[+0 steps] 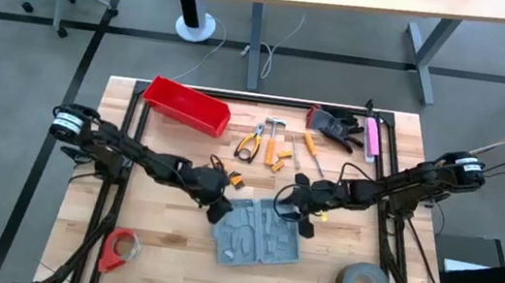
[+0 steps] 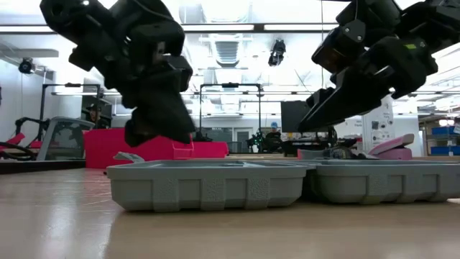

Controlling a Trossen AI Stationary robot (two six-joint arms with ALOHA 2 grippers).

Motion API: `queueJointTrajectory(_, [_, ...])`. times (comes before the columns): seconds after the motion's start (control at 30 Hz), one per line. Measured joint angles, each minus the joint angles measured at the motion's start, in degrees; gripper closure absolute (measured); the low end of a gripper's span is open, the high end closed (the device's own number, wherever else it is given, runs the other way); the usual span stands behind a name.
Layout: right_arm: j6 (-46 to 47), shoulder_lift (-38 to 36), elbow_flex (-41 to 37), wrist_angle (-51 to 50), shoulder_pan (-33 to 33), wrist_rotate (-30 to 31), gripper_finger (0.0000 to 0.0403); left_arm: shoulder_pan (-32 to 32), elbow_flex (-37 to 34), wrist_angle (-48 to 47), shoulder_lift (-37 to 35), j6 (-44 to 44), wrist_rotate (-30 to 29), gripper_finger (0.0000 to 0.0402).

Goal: Prefit tool cases
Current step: Put the yellow screwdriver into the prefit tool case

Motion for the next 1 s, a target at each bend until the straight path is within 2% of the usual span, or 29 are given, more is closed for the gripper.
queueJointTrajectory(0.27, [-0.3, 0.0, 0.0, -0.6, 0.0, 0.0, 0.0247, -1.6, 3.0, -10.1, 0.0, 0.0, 0.5, 0.0287])
queueJointTrajectory(0.47, [-0.1, 0.0, 0.2, -0.8, 0.0, 0.2, 0.0240, -1.5, 2.8, -11.1, 2.4, 0.0, -1.1, 0.0287])
queueJointTrajectory(0.7, [-1.1, 0.0, 2.5, -4.0, 0.0, 0.3, 0.0248, -1.5, 6.7, -11.7, 7.7, 3.0, -5.1, 0.0287])
queueJointTrajectory(0.83, [-2.6, 0.0, 4.5, -9.1, 0.0, 0.4, 0.0252, -1.5, 9.5, -16.1, 8.4, 6.7, -10.0, 0.0287])
queueJointTrajectory(0.93, [-2.7, 0.0, 5.0, -9.6, 0.0, 0.5, 0.0254, -1.3, 10.5, -18.9, 8.5, 8.3, -13.8, 0.0287])
queueJointTrajectory(1.0, [-2.7, 0.0, 5.0, -9.7, 0.0, 0.5, 0.0254, -1.1, 10.6, -19.0, 8.5, 8.4, -14.4, 0.0287])
